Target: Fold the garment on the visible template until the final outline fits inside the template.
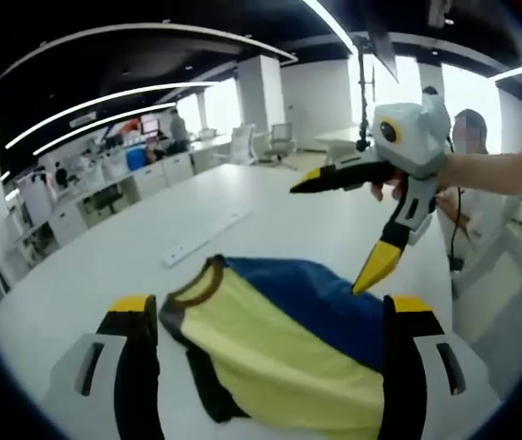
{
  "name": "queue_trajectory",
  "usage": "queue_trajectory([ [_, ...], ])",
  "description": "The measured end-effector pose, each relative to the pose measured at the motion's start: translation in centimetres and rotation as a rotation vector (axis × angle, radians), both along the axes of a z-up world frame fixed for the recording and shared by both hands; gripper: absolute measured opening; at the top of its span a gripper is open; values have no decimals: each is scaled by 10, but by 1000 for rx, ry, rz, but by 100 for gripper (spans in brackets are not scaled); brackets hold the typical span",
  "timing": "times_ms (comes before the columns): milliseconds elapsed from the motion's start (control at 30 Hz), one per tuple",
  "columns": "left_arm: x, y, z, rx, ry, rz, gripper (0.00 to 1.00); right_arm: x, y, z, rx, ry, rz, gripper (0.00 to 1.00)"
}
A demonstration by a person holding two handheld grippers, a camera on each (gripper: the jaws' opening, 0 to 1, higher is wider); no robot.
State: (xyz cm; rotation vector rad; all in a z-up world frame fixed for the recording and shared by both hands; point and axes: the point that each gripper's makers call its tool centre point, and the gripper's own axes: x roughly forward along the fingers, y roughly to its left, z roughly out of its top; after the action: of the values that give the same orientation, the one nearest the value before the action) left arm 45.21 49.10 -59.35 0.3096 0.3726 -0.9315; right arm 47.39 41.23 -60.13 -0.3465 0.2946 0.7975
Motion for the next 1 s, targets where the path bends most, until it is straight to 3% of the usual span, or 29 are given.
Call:
queue_trajectory([
  [167,-9,-1,10,-45,-3,4,100,-14,6,2,0,-10,20,100],
  [267,-11,1,15,-29,-30,8,100,-20,8,4,5,-11,27,100],
  [433,-19,0,19,-45,-32,-6,100,-26,7,5,8,-13,29,100],
  [533,-25,0,15,-57,3,-9,100,-32,6,1,4,-1,35,100],
  [1000,-52,4,27,-50,-27,-27,100,-60,-3,-6,-30,2,30,100],
])
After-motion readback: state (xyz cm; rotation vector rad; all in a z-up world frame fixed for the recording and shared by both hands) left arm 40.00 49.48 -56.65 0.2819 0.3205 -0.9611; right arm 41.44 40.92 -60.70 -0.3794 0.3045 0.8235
